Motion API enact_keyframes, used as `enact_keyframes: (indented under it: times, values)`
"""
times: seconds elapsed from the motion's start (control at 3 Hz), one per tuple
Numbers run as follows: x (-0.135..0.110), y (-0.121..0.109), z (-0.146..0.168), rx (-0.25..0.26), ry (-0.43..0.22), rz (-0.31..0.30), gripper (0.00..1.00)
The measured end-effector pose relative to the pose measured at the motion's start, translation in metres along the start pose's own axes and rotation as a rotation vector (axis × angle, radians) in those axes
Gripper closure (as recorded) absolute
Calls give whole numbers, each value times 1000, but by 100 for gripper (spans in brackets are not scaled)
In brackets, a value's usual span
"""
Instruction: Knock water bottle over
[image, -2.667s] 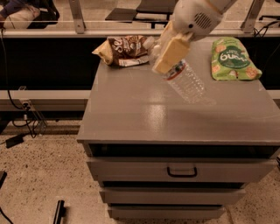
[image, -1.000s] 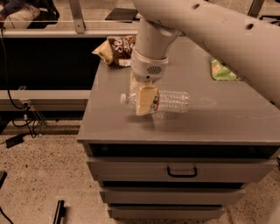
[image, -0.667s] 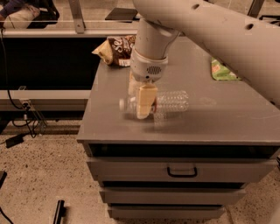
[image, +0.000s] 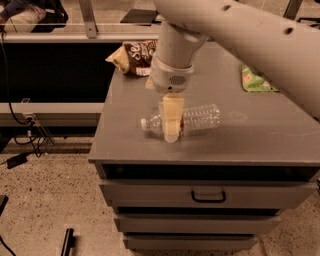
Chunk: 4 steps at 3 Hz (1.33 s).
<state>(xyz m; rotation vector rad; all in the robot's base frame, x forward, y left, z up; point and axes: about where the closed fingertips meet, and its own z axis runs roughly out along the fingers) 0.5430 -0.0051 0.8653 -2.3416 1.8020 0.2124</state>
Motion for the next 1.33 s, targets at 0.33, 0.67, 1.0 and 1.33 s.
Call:
enact_keyframes:
  times: [0.33,0.67,1.0,1.33]
  values:
    - [26,3,-11,38,-17,64,0]
    - [55,8,-17,81,6,93,0]
    - [81,16,-3,117,112,80,0]
    - [81,16,-3,117,112,80,0]
